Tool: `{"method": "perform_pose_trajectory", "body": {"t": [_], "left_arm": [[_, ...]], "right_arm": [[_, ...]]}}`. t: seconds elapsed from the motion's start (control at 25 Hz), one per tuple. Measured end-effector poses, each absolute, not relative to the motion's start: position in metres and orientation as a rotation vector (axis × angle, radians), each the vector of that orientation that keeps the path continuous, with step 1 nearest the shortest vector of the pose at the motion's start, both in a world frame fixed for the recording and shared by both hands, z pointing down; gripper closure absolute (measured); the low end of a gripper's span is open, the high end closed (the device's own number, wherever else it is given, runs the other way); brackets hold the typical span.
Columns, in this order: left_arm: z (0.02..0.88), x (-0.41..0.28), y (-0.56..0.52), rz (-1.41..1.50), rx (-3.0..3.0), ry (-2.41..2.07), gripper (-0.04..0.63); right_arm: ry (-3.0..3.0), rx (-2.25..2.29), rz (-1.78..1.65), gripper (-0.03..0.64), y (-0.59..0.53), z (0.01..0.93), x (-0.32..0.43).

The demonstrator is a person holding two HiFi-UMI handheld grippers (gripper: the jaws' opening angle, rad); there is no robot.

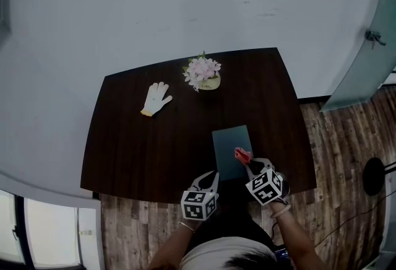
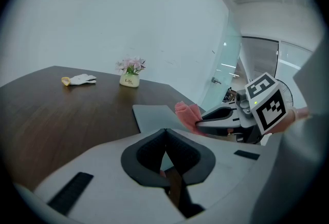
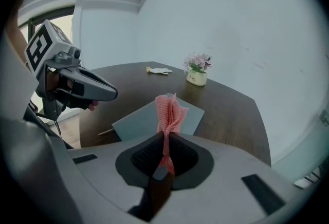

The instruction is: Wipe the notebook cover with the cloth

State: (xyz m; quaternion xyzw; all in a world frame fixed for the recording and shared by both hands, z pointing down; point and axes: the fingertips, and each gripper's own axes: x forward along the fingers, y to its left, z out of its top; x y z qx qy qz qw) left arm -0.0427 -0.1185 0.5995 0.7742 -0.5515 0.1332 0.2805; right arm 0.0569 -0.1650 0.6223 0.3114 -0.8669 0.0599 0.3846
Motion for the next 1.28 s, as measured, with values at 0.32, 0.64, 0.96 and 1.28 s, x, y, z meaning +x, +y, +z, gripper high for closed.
{"method": "perform_pose_trajectory", "body": {"t": [0.32, 0.64, 0.96, 1.28], "left_arm": [[0.596, -0.052, -0.102, 0.376, 2.113, -1.429, 0.577], [0.590, -0.069, -0.094, 0.371, 2.131, -1.403, 0.577], [0.591, -0.078, -0.093, 0.356, 2.120, -1.400, 0.577], [0.589, -0.075, -0.097, 0.352, 2.119, -1.404, 0.577]], "right_arm": [[-2.223, 0.735, 0.130, 0.583, -0.139, 0.620, 0.018], [-2.212, 0.645, 0.128, 0.583, -0.113, 0.630, -0.020], [-2.184, 0.558, 0.144, 0.583, -0.103, 0.648, -0.042], [-2.168, 0.537, 0.135, 0.584, -0.103, 0.660, -0.043]]}}
